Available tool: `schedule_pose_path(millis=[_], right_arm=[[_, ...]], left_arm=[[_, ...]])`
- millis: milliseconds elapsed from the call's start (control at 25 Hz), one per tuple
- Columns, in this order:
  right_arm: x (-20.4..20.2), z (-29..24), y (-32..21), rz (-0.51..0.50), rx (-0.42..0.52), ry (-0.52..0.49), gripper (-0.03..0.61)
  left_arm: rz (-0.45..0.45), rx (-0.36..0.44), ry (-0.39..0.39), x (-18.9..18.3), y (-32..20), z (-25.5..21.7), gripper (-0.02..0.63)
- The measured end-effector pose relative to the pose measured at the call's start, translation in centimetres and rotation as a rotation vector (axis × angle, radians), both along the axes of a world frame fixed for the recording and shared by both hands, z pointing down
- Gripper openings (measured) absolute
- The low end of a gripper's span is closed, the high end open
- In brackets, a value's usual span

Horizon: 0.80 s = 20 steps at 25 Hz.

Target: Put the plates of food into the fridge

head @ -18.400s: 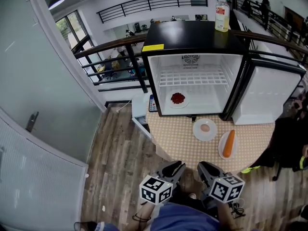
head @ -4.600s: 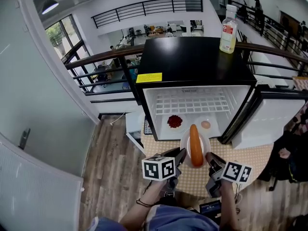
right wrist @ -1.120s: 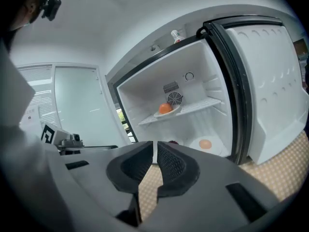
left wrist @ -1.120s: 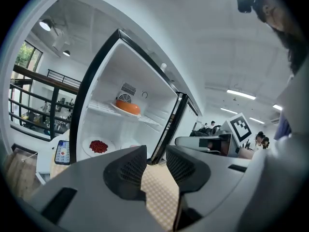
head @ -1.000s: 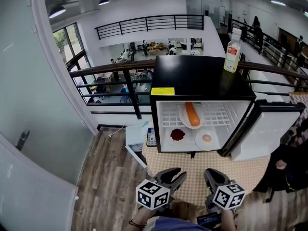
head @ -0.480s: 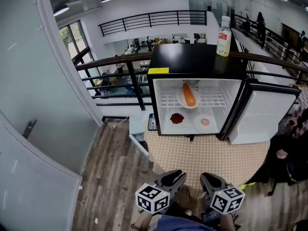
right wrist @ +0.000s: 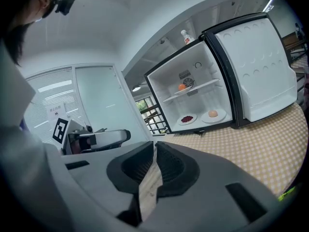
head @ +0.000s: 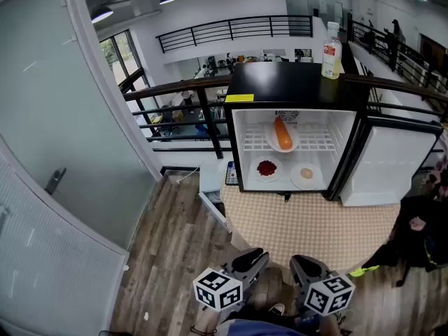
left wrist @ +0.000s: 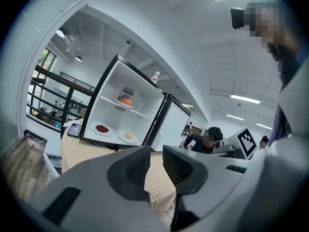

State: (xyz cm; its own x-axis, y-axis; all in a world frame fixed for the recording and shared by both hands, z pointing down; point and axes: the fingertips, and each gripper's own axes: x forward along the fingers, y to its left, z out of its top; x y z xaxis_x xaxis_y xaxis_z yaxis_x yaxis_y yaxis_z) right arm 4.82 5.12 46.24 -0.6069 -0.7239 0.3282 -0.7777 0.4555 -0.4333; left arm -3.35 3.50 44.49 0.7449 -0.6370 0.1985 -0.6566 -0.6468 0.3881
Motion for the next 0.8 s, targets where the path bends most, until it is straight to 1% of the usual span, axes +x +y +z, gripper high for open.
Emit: schedule_pose_path(millis=[200,400,640,800], right_arm=[[-0.6,0.0,0.0,0.002,0.007,0.008,0.035],[-3.7,-0.6,1.6,-0.013,0.021,0.017,0.032],[-8.8,-0.8,5.8,-0.033,0.017,0.02,0.031],[-10.7,-0.4,9.5,-0.02,0.002,0.019,0.031]], left_arm=[[0.004,0.004,-0.002,-0.8,1.1,0.2,0.089],[-0.008,0.008,-0.007,-3.7,3.7,0.0,0.089],[0.005,0.019,-0.018,-7.7,8.1,-0.2,0.089],[0.034,0.013,-0.015,-8.9,11.3,0.3,0.089]])
